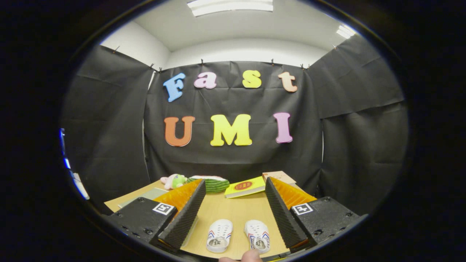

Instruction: Open the storage box then place both shoes into the box .Put the left shoe in first, then the right shoe, with the right side of both shoes facing outward in a uniform manner.

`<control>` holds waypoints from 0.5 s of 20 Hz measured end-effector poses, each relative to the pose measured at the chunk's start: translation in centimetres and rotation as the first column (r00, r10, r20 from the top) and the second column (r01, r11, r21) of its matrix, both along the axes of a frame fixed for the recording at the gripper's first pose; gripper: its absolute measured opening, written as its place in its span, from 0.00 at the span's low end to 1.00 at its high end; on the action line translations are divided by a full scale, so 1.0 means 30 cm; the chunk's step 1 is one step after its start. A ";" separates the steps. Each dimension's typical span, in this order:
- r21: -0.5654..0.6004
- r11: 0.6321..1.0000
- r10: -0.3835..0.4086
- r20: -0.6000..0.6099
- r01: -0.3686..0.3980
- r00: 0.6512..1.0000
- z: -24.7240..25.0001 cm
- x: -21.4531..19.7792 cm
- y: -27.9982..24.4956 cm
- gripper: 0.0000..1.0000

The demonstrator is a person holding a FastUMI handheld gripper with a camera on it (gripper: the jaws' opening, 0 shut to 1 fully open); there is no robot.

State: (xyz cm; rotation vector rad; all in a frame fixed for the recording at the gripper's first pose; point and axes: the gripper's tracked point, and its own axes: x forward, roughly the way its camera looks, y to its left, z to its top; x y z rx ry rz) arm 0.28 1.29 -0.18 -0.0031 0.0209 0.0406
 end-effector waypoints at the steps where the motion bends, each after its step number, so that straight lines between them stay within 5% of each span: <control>1: 0.004 1.000 0.008 -0.006 -0.008 1.000 -0.002 0.001 0.008 1.00; 10: -0.005 1.000 0.029 -0.018 -0.030 0.999 -0.003 0.011 0.024 1.00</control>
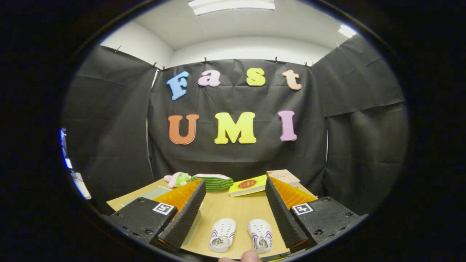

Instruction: Open the storage box then place both shoes into the box .Put the left shoe in first, then the right shoe, with the right side of both shoes facing outward in a uniform manner.

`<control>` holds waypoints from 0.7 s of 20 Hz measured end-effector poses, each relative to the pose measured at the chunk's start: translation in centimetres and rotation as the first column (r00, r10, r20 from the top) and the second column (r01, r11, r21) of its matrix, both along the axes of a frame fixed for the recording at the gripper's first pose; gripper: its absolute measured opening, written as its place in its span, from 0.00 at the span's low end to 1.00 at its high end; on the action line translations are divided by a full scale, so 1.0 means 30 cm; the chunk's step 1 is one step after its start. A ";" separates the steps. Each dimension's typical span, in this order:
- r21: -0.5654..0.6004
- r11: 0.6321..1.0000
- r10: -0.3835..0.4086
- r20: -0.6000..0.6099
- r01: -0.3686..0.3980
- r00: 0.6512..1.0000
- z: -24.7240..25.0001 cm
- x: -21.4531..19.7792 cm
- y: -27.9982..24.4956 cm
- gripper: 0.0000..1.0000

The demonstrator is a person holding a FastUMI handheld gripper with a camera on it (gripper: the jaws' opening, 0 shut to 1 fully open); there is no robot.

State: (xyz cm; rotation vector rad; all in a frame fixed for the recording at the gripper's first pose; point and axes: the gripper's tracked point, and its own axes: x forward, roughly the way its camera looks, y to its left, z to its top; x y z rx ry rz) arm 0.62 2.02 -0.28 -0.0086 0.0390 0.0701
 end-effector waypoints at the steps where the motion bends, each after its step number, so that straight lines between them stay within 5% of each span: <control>1: 0.002 1.000 0.003 -0.005 -0.003 1.000 -0.001 0.002 -0.001 1.00; 7: 0.006 0.999 0.032 -0.025 -0.032 0.999 -0.011 0.018 0.013 1.00; 14: 0.149 0.961 0.255 -0.160 -0.232 0.954 -0.154 0.060 0.148 1.00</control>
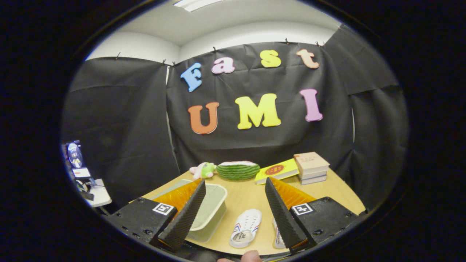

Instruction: Open the storage box then place both shoes into the box .Put the left shoe in first, then the right shoe, with the right side of both shoes facing outward in a uniform manner.

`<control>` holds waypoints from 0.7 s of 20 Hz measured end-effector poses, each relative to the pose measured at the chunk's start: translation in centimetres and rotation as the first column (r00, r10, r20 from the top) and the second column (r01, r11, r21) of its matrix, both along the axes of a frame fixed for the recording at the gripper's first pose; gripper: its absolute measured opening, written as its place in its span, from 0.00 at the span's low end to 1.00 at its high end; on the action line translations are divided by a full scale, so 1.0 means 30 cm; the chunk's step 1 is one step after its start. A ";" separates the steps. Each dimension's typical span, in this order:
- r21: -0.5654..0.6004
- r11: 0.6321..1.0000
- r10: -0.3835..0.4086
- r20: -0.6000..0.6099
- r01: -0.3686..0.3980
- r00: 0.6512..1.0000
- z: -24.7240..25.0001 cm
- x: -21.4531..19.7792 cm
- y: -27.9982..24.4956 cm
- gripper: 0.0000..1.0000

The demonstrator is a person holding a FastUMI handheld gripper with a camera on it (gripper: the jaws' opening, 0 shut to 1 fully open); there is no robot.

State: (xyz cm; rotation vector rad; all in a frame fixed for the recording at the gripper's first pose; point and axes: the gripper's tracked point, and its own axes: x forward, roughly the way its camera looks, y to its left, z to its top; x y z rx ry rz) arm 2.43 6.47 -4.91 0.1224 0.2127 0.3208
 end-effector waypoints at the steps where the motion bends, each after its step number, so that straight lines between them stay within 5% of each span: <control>1: 0.023 0.999 0.036 -0.038 -0.036 0.999 -0.035 0.004 0.022 1.00; 5: 0.139 0.982 0.153 -0.170 -0.130 0.973 -0.180 0.022 0.097 1.00; 8: 0.281 0.940 0.270 -0.277 -0.191 0.922 -0.287 0.011 0.181 0.97; 14: 0.458 0.873 0.371 -0.401 -0.168 0.838 -0.422 0.026 0.240 0.90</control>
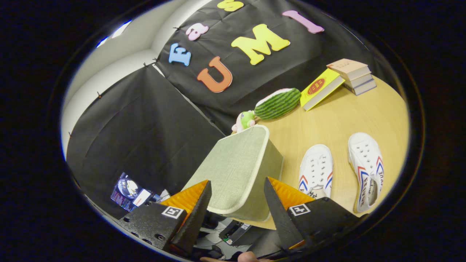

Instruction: Open the storage box then place both shoes into the box .Put the left shoe in first, then the right shoe, with the right side of both shoes facing outward in a uniform manner.

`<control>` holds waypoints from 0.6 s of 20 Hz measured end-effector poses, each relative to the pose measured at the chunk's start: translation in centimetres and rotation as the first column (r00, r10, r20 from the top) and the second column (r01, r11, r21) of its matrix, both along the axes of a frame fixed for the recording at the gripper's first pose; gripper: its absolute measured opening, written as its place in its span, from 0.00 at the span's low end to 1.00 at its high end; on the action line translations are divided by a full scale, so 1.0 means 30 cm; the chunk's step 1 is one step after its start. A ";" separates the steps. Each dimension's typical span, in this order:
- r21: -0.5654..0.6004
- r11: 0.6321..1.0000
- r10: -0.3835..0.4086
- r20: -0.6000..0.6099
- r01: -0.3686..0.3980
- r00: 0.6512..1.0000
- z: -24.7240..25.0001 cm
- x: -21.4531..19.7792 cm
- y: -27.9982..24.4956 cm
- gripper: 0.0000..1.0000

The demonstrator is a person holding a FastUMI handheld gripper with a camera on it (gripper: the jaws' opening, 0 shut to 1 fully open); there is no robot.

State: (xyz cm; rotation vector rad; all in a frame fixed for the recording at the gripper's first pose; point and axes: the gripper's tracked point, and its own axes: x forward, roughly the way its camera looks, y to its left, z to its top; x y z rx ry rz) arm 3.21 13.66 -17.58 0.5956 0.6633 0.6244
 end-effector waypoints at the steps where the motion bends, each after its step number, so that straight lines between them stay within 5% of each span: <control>1: 0.011 1.000 0.002 -0.019 -0.002 1.000 -0.015 0.009 0.003 0.89; 12: 0.182 0.982 0.077 -0.154 -0.049 0.985 -0.077 0.044 0.090 0.66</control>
